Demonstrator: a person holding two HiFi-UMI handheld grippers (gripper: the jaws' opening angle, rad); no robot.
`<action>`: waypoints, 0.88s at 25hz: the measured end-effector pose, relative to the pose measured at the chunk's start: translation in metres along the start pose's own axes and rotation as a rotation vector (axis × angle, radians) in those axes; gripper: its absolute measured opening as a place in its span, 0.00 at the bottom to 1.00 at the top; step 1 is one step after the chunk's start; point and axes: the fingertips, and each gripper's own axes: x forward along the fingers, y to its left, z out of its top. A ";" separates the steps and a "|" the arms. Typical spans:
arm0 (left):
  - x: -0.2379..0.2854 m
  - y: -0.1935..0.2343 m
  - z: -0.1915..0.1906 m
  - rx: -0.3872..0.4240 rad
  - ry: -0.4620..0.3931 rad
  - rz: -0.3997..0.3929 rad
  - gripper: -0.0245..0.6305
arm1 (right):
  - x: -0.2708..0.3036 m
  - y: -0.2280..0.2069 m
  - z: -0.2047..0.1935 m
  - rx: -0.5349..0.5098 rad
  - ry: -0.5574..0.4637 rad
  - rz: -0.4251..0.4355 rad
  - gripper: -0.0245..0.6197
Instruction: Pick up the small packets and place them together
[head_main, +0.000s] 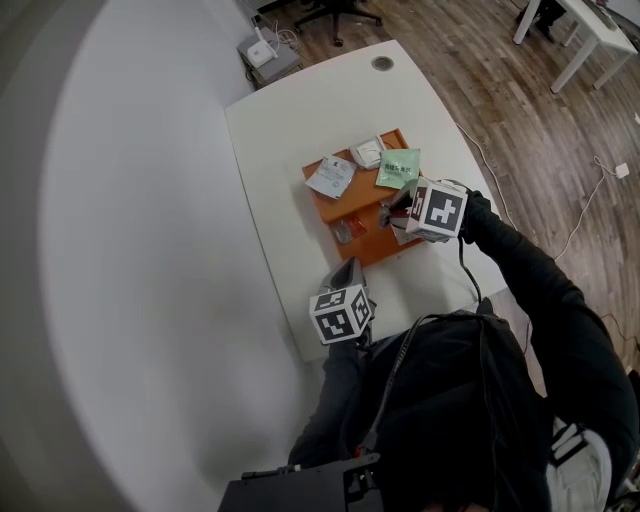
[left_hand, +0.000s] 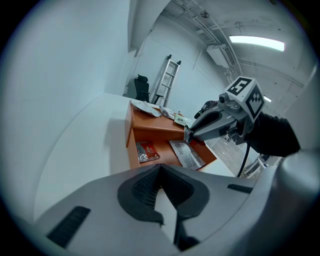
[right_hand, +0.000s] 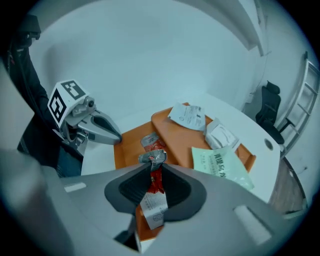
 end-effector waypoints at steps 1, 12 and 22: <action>0.000 0.000 0.000 0.001 0.000 0.000 0.03 | -0.007 -0.005 0.005 0.013 -0.026 -0.016 0.14; 0.000 0.000 0.001 -0.004 -0.003 0.007 0.03 | -0.040 -0.056 0.063 0.062 -0.187 -0.117 0.14; 0.001 0.000 0.000 -0.009 0.000 0.000 0.03 | 0.001 -0.070 0.068 0.019 -0.067 -0.124 0.14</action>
